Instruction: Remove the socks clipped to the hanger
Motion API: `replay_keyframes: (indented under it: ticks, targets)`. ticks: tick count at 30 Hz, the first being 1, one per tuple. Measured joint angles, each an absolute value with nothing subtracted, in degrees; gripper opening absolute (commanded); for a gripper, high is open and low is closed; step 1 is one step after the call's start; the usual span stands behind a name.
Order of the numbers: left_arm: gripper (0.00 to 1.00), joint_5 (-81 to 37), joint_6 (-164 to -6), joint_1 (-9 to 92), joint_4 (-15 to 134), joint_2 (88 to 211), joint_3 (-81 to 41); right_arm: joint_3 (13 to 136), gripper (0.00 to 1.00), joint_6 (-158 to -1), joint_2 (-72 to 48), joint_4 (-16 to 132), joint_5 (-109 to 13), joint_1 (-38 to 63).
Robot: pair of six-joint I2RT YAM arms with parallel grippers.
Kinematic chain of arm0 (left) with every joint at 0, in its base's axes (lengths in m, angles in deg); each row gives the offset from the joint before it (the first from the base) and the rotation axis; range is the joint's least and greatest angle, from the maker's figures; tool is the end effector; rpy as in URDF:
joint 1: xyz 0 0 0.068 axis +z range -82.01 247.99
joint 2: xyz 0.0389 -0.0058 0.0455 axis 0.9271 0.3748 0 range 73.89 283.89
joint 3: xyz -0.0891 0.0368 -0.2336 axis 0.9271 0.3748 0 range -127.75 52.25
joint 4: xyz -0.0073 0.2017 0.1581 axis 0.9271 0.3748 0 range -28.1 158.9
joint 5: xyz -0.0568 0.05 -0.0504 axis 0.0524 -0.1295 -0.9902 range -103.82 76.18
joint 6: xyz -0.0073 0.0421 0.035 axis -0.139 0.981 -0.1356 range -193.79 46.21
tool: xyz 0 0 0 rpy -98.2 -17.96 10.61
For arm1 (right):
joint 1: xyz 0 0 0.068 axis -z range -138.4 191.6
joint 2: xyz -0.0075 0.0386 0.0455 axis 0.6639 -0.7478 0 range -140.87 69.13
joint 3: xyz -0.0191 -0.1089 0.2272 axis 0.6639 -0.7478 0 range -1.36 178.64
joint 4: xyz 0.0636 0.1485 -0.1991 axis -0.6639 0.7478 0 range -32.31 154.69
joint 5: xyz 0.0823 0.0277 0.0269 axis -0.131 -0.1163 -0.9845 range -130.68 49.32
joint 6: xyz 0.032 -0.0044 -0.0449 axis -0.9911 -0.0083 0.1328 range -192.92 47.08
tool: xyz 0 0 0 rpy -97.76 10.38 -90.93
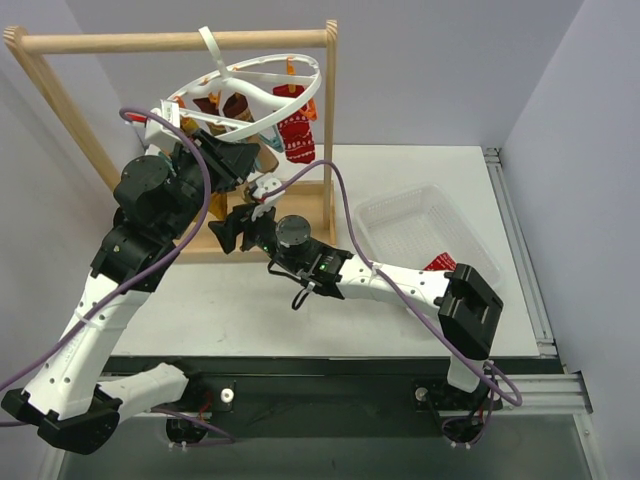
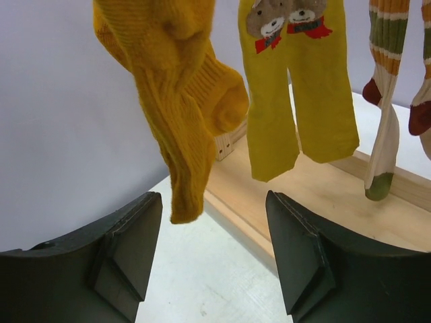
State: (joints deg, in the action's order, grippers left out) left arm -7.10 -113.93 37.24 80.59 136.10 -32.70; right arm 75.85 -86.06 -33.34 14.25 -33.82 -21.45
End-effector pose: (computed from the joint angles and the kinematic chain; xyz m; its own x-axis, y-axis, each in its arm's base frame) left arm 0.1874 -0.1063 0.4844 -0.2164 -0.6162 -0.7573 0.3505 0.6750 -0.6493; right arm 0.1947 0.3729 0.3376 -0.0520 0.3961 -0.9167 -0.8439 0.4734 0.2524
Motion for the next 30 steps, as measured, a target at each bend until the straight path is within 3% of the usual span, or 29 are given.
replay_keyframes:
  ticks: [5,15,20,23,24,28,30]
  targets:
    - [0.25,-7.2,-114.1,37.2,80.6,135.9,-32.7,77.6,0.49,-85.5,-33.9,14.3,-33.3,-21.5]
    - [0.26,-7.2,-113.8,37.4,80.6,135.4,-32.7,79.7,0.01,-85.2,-35.1,14.4,-30.1,-21.6]
    - [0.27,-7.2,-113.6,37.4,81.0,135.4,-32.7,79.7,0.00,-85.4,-35.5,14.5,-29.1,-21.6]
    - [0.39,-7.2,-113.6,37.4,80.9,135.4,-32.6,79.7,0.00,-85.4,-35.5,14.6,-28.6,-21.8]
    - [0.48,-7.2,-113.6,37.4,80.9,135.4,-32.5,79.7,0.00,-85.4,-35.5,14.6,-28.5,-21.8]
    - [0.63,-9.3,-111.9,37.3,81.0,135.1,-32.1,79.0,0.00,-85.4,-35.1,14.5,-27.3,-21.9]
    - [0.66,-11.4,-110.3,37.0,81.1,134.5,-31.5,77.9,0.00,-85.4,-34.4,14.6,-26.7,-21.9]
